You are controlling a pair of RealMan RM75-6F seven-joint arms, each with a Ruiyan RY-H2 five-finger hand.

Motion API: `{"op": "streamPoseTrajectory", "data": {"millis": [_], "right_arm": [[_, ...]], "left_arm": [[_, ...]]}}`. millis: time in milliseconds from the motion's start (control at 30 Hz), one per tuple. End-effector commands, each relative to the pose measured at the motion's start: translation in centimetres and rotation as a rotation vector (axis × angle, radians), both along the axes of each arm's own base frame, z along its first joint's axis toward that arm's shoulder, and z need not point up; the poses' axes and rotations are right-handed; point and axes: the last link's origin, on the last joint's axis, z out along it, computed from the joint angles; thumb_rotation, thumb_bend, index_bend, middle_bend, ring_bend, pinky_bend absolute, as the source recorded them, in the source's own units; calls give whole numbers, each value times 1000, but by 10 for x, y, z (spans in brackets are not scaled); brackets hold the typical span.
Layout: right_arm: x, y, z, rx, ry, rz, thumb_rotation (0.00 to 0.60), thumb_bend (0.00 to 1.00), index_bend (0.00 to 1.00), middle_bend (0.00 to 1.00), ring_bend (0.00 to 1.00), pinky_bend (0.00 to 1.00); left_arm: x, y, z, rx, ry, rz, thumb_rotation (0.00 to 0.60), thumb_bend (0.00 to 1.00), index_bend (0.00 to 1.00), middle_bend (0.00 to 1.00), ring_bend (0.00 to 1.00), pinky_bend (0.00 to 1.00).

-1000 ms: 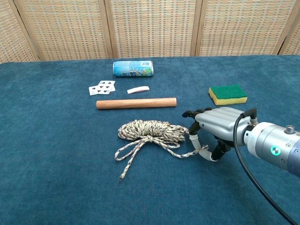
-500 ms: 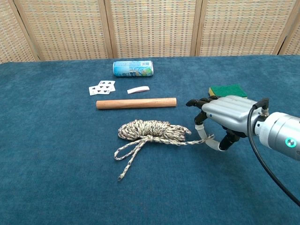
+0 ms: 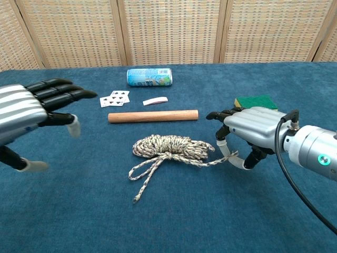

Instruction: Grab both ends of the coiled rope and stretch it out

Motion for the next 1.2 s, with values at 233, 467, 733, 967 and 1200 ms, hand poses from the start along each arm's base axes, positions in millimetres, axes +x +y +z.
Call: {"op": "streamPoseTrajectory", "data": {"millis": [233,467,733,967,1200], "right_arm": [[-2,-2,-2,6,5,-15,600,492,671,0,0,0],[-1,-4,-3,11,3,-16,600,491,671,0,0,0],[-2,-6,-9,23,5,-26,600,492,671,0,0,0],[-3,-8,-11,27,2,-29,600,493,671,0,0,0],[-4,-10,-12,30,-2,-35,600,493,670,0,0,0]], "left_arm": [[37,7,-50,-79,47,-77,600,119,472,0,0,0],[49,11,-69,-106,57,-83,600,146,524,0,0,0],[65,10,-96,-142,82,-122,600,183,529,0,0,0],[70,10,-106,-158,93,-127,600,245,533,0,0,0],[71,9,-114,-175,105,-122,600,250,532,0,0,0]]}}
